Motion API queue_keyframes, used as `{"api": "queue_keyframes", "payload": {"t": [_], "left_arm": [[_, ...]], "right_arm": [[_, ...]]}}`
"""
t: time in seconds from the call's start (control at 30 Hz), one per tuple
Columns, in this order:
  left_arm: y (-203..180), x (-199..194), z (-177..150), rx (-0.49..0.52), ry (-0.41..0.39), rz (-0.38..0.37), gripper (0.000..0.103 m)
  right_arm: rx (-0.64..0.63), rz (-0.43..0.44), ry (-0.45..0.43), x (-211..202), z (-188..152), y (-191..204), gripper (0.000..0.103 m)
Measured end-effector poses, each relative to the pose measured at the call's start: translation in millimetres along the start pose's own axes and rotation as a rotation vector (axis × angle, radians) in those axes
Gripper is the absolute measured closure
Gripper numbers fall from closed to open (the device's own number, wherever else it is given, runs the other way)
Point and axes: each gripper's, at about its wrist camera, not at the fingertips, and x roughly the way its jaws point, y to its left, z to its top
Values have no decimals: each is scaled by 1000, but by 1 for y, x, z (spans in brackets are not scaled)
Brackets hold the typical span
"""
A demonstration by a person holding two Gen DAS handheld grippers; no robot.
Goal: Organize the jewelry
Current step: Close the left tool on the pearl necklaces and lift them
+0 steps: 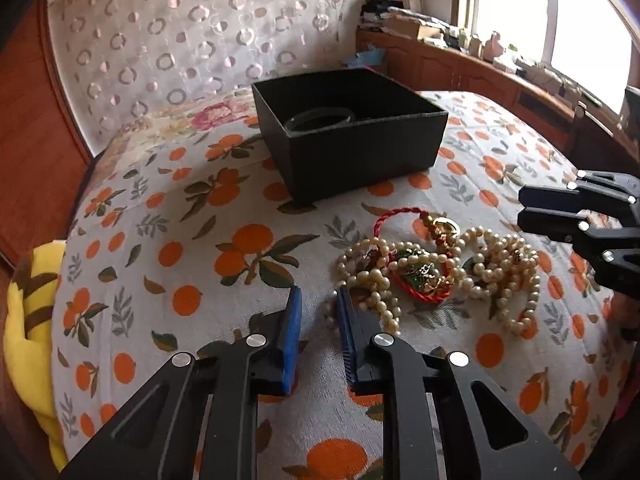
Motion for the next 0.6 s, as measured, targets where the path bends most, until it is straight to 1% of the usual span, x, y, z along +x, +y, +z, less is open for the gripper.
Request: {"api": "queue_keyframes", "payload": {"t": [0.13, 0.17, 0.2, 0.23, 0.3, 0.43, 0.6], "left_arm": [[-4, 2, 6, 18, 2, 13, 86], [-5, 3, 6, 28, -2, 15, 89], [-6, 3, 6, 34, -5, -4, 95], [-7, 3, 6, 34, -5, -18, 98], [-8, 2, 7, 34, -5, 2, 98], [-4, -20, 12, -12, -76, 1, 99], [-4, -65, 24, -33, -186, 1, 98]], "right_arm": [[1, 1, 0, 0, 0, 0, 76], [0, 1, 0, 0, 0, 0, 76], [0, 2, 1, 0, 0, 0, 76], [-1, 2, 2, 0, 0, 0, 76], [0, 1, 2, 0, 0, 0, 76], [0, 2, 3, 0, 0, 0, 76], [2, 1, 4, 0, -1, -1, 76]]}}
